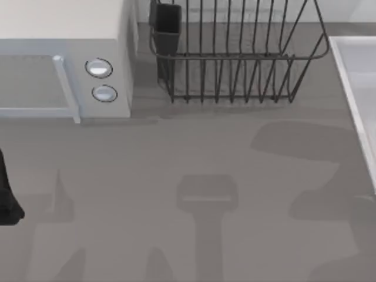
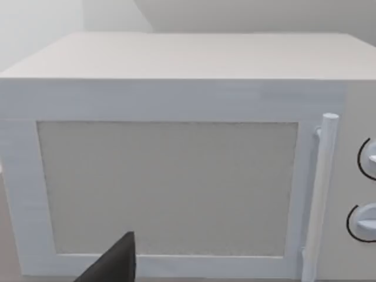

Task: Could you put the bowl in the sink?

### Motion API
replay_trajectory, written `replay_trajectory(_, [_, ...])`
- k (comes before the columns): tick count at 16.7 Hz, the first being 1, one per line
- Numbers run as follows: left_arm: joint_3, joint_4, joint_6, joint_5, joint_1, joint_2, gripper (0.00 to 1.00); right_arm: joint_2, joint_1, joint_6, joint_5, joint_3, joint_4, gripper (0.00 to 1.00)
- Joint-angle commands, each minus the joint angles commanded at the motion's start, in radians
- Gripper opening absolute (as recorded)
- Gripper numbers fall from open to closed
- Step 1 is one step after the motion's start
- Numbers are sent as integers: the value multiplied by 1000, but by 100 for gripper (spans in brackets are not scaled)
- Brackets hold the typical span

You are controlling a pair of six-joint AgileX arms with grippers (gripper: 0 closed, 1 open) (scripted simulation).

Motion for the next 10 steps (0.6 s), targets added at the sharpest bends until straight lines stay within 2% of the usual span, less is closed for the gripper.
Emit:
replay_trajectory(5, [0, 0, 0, 0, 0, 0, 100, 113, -2, -1, -5, -14, 115, 0])
replay_trajectory(10, [0, 0, 0, 0, 0, 0, 100, 418, -7, -3, -3, -53, 477, 0])
